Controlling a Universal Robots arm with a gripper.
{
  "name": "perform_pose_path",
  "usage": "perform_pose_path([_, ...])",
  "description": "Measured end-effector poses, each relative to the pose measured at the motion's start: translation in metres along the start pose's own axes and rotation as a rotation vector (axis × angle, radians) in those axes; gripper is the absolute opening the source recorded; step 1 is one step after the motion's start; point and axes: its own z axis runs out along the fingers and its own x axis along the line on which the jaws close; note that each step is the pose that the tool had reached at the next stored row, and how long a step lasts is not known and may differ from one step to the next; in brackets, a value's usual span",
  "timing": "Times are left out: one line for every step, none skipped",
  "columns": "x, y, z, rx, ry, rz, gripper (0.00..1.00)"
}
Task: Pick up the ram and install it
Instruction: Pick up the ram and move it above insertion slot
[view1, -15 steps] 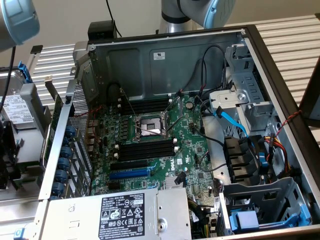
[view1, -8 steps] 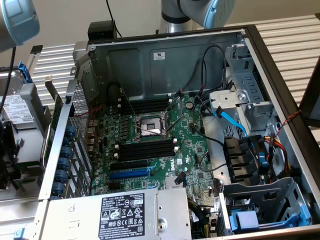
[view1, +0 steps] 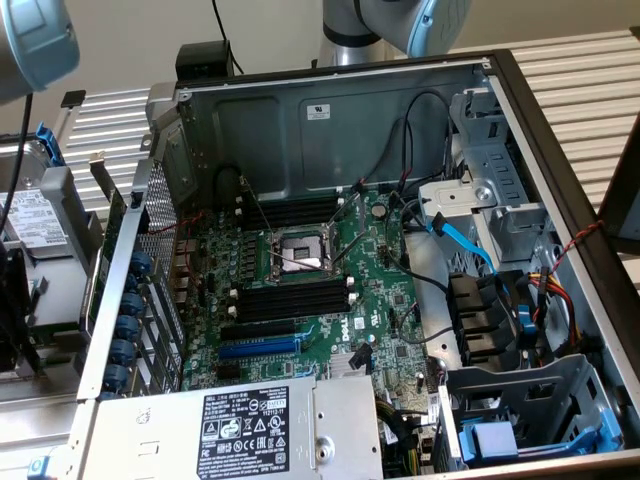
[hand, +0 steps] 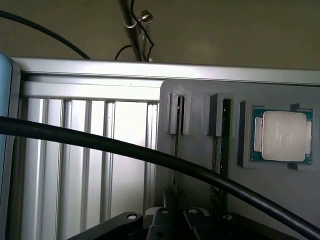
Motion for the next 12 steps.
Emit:
perform_pose_path([0.000,0.0000,0.0000,0.0001,-0.0001,0.000,0.13])
perform_pose_path([0.000,0.0000,0.0000,0.0001,-0.0001,0.000,0.13])
perform_pose_path([0.000,0.0000,0.0000,0.0001,-0.0001,0.000,0.13])
perform_pose_path([0.000,0.0000,0.0000,0.0001,-0.0001,0.000,0.13])
perform_pose_path([0.000,0.0000,0.0000,0.0001,-0.0001,0.000,0.13])
perform_pose_path([0.000,0.0000,0.0000,0.0001,-0.0001,0.000,0.13])
perform_pose_path([0.000,-0.0001,-0.0001,0.0003,-0.0002,0.000,0.13])
perform_pose_path([0.000,0.0000,-0.0013,0.0007,-0.0002,0.000,0.13])
perform_pose_path([0.000,0.0002,-0.0039,0.0009,0.0000,0.000,0.13])
perform_pose_path([0.000,0.0002,-0.0072,0.0012,-0.0001,0.000,0.13])
perform_pose_path([0.000,0.0003,-0.0105,0.0018,-0.0002,0.000,0.13])
perform_pose_path([0.000,0.0005,-0.0135,0.0023,-0.0001,0.000,0.13])
